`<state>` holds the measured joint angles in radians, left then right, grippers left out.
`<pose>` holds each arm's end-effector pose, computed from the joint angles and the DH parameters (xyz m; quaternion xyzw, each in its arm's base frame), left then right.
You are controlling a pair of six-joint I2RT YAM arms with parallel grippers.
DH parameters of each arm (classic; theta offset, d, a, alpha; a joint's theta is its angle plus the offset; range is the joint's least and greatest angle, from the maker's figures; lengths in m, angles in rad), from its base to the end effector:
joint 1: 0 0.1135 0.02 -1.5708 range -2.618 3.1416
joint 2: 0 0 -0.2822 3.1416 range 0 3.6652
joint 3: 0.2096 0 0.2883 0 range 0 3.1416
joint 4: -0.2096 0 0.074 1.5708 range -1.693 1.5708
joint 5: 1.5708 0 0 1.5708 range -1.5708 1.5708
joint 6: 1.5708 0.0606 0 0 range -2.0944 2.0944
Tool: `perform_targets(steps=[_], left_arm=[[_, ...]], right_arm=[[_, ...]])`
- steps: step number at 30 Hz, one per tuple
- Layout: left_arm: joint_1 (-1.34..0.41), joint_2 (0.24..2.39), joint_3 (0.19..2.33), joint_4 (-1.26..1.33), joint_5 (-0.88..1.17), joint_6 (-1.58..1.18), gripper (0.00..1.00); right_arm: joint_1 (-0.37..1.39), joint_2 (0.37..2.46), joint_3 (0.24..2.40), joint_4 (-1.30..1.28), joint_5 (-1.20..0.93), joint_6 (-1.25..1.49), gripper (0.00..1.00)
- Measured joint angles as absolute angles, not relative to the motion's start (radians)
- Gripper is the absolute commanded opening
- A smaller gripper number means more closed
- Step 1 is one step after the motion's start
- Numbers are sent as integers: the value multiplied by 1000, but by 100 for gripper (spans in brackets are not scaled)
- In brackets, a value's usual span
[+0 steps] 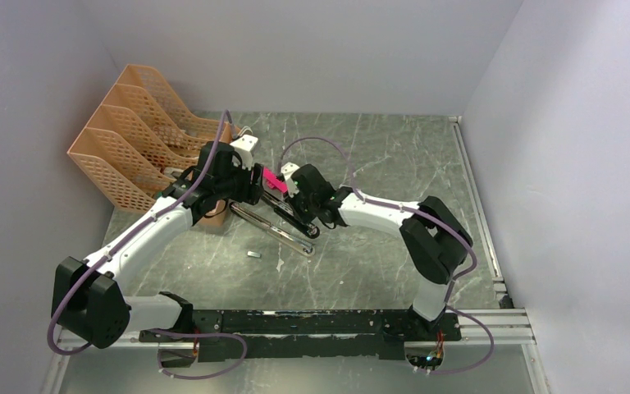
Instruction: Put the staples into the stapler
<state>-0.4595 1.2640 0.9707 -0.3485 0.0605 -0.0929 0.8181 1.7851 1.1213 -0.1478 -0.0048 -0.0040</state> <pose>0.2940 -0.1495 0.2779 0.1762 0.8762 -0.1481 0.4234 0.2949 0.3153 0.1651 -0.3719 0.8511 0.1487 0.3394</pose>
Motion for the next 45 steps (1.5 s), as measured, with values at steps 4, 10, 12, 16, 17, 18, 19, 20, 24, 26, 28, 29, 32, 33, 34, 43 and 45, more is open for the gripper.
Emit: perform_targets(steps=[4,10,12,16,17,18,19,20,24,26,28,29,32,33,34,43,45], left_arm=[[-459,1264,970,-348,60,-93,63],[-459,1264,967,-347,60,-93,63],[-459,1264,967,-347,60,-93,63],[-459,1264,967,-347,60,-93,63],[-459,1264,967,-347,60,-93,63],[-459,1264,967,-347,60,-93,63],[-459,1264,967,-347,60,-93,63],[-459,1264,967,-347,60,-93,63],[-459,1264,967,-347,60,-93,63],[-459,1264,967,-347,60,-93,63],[-459,1264,967,-347,60,-93,63],[-459,1264,967,-347,60,-93,63],[-459,1264,967,-347,60,-93,64],[-459,1264,967,-347,60,-93,63],[-459,1264,966,-347,60,-93,63],[-459,1264,967,-347,60,-93,63],[-459,1264,966,-347,60,-93,63]], right_arm=[[829,1798,1147,-180,18,-2,0],[847,1814,1167,-202,43,3,0],[851,1816,1167,-204,47,4,0],[853,1817,1167,-205,54,12,0],[853,1817,1167,-206,54,15,0],[853,1817,1167,-207,55,19,0],[853,1817,1167,-207,55,20,0],[853,1817,1167,-208,56,23,0],[855,1817,1167,-211,62,32,0],[855,1817,1168,-216,69,34,0],[855,1818,1168,-223,72,34,0],[855,1820,1171,-228,73,34,0],[855,1826,1182,-242,76,33,0],[855,1826,1184,-246,77,33,0],[855,1827,1185,-250,79,33,0],[851,1827,1187,-258,75,25,0],[849,1827,1187,-258,69,19,0]])
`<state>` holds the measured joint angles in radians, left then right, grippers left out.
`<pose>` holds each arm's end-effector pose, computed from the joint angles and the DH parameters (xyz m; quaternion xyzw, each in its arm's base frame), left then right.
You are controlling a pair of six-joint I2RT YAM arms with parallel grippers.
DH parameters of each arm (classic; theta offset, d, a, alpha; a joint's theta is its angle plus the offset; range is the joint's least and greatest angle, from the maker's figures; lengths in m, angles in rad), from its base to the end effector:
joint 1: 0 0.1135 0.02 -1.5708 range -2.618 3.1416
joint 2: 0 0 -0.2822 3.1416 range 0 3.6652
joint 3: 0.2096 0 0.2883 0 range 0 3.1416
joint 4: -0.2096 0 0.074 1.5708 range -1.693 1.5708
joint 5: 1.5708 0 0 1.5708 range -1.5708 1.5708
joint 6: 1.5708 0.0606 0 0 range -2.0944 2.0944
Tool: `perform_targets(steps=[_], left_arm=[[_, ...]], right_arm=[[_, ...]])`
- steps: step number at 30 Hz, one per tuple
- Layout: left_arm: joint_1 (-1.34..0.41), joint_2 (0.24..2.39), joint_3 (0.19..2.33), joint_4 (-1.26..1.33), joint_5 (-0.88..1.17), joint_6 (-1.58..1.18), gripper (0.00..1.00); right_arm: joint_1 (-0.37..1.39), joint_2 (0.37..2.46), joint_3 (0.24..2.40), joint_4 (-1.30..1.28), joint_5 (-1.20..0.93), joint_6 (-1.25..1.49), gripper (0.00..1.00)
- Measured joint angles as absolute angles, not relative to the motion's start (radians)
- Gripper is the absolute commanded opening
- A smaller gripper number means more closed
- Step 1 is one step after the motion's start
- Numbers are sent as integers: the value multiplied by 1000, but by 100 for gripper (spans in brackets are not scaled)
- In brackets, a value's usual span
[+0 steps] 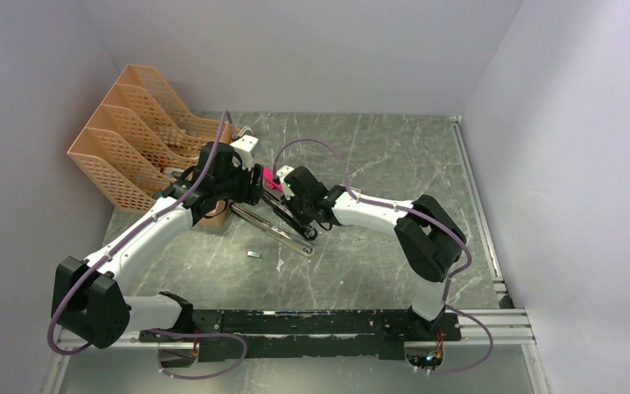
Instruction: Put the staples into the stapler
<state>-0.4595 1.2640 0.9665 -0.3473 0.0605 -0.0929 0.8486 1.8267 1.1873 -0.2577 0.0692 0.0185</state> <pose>0.2936 -0.1494 0.2764 0.1763 0.8769 -0.1478 0.4221 0.2923 0.3254 0.1613 -0.3699 0.8678 0.1091 0.3135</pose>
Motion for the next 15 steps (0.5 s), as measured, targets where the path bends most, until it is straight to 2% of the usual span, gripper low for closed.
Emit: perform_targets(steps=[15], left_arm=[[-459,1264,966,-347,60,-93,63]], right_arm=[[828,1827,1177,-247,12,-76,0]])
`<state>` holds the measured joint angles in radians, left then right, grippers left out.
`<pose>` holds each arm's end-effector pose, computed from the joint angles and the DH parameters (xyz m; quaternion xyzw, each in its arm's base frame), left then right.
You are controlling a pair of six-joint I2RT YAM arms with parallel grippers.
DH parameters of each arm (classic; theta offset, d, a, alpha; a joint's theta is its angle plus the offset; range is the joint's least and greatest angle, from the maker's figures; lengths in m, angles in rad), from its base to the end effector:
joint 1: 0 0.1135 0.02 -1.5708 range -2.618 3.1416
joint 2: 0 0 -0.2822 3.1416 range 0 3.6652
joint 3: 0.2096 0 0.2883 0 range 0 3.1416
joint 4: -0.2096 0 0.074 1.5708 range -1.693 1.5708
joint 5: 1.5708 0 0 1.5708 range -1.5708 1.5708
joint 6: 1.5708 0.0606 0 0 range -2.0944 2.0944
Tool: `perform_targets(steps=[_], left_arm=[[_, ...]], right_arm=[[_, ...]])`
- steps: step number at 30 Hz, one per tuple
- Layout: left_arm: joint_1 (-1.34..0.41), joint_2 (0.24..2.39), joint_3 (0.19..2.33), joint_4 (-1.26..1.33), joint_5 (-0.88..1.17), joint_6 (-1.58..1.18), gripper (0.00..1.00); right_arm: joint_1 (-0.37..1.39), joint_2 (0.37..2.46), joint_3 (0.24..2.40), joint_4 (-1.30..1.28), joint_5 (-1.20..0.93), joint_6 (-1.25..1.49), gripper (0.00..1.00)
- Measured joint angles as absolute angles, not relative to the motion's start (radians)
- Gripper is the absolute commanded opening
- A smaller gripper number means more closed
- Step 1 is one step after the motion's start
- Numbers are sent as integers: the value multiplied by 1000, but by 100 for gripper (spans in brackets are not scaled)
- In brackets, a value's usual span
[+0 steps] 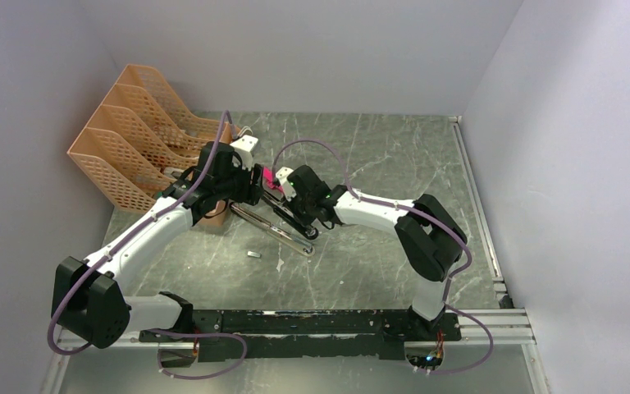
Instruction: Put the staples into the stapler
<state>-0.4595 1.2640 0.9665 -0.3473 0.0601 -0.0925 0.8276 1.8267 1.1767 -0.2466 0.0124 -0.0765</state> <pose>0.2937 -0.1494 0.2764 0.1764 0.8768 -0.1475 0.4222 0.2957 0.3207 0.1585 -0.4104 0.8498 0.1159 0.3098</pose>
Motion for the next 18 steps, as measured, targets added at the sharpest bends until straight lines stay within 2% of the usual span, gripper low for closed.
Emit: perform_targets(steps=[18], left_arm=[[-459,1264,966,-347,60,-93,63]], right_arm=[[793,1827,1168,-247,-2,-223,0]])
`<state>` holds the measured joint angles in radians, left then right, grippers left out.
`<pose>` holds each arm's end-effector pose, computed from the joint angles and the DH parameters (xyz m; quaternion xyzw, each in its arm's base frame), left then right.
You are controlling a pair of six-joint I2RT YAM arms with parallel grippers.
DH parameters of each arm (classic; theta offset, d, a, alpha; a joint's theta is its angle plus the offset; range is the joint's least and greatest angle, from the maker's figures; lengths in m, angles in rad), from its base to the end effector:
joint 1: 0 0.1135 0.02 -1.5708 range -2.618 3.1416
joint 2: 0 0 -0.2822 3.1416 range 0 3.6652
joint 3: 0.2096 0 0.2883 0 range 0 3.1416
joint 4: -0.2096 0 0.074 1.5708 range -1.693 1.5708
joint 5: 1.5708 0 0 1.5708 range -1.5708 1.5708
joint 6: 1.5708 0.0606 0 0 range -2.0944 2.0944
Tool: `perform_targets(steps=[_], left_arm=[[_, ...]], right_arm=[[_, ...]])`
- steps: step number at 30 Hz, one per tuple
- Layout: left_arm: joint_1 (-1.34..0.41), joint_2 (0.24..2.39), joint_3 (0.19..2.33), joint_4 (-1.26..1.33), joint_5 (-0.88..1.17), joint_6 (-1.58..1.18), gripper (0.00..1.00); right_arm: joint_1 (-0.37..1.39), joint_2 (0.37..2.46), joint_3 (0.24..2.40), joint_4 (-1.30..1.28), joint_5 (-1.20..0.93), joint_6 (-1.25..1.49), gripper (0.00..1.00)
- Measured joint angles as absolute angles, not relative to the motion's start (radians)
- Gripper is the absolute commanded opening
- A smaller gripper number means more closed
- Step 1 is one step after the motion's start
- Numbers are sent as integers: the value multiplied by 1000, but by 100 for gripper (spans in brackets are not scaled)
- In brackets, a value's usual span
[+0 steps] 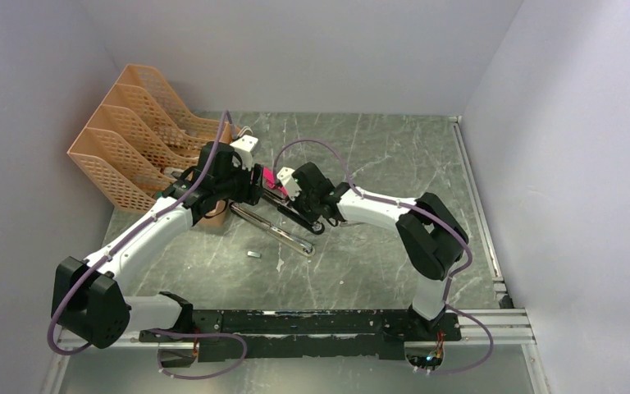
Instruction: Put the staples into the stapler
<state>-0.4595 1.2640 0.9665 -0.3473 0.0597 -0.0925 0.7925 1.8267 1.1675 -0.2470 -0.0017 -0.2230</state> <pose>0.2937 -0.1494 0.2764 0.1763 0.8769 -0.1474 0.4223 0.3047 0.3092 0.1553 -0.4599 0.8259 0.0924 0.3129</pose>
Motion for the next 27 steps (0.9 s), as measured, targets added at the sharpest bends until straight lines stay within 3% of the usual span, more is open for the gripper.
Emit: perform_targets(steps=[9,27], left_arm=[[-459,1264,967,-347,59,-93,63],[-459,1264,966,-347,56,-92,63]], right_arm=[[786,1829,1168,-252,-4,-248,0],[780,1828,1169,-253,-22,-244,19]])
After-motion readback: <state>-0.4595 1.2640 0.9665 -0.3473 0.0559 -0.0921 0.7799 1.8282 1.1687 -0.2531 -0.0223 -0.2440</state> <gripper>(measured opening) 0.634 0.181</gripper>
